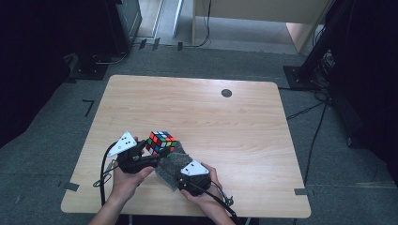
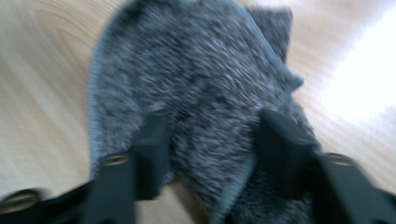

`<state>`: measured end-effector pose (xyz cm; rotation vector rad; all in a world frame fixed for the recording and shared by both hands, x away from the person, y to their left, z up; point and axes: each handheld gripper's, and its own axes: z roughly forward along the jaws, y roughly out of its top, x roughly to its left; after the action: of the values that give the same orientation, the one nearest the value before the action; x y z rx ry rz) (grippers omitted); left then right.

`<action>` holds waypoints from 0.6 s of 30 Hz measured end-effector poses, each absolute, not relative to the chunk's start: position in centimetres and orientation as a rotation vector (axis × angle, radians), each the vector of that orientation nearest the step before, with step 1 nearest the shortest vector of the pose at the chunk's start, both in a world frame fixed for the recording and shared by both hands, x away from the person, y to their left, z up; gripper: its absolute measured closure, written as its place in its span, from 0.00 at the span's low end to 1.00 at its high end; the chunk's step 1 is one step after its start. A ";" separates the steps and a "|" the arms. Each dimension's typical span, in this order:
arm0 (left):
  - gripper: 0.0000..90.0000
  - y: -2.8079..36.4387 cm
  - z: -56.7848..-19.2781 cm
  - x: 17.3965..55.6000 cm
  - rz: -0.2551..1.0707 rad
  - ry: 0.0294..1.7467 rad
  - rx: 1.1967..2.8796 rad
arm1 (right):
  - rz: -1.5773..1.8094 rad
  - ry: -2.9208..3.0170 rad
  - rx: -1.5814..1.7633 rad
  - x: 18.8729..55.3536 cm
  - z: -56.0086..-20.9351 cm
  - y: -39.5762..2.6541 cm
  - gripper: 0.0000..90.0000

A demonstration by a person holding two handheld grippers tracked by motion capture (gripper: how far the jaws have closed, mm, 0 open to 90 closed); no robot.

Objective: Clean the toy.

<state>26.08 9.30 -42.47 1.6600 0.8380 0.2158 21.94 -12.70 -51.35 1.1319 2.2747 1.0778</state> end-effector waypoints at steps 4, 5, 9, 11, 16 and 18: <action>0.38 9.8 -42.7 26.3 0.219 0.828 1.665 | 1.086 2.263 1.163 22.7 -51.4 -14.2 0.72; 0.38 10.0 -42.7 26.3 0.217 0.822 1.668 | 1.067 2.247 1.162 22.8 -51.3 -14.9 0.75; 0.38 10.2 -42.8 26.3 0.241 0.815 1.677 | 0.952 2.213 1.128 23.0 -50.9 -17.5 0.79; 0.38 10.2 -42.9 26.2 0.252 0.799 1.683 | 0.925 2.200 1.164 23.1 -50.8 -19.4 0.77; 0.38 9.8 -43.4 26.0 0.286 0.732 1.690 | 1.148 2.108 1.190 22.7 -48.6 -22.6 0.51; 0.38 9.7 -43.5 25.9 0.283 0.722 1.689 | 1.274 2.078 1.176 22.6 -47.8 -22.3 0.44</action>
<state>25.93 9.73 -43.51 1.6889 0.7220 0.2832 22.57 -22.32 -47.84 1.1763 2.0783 1.2737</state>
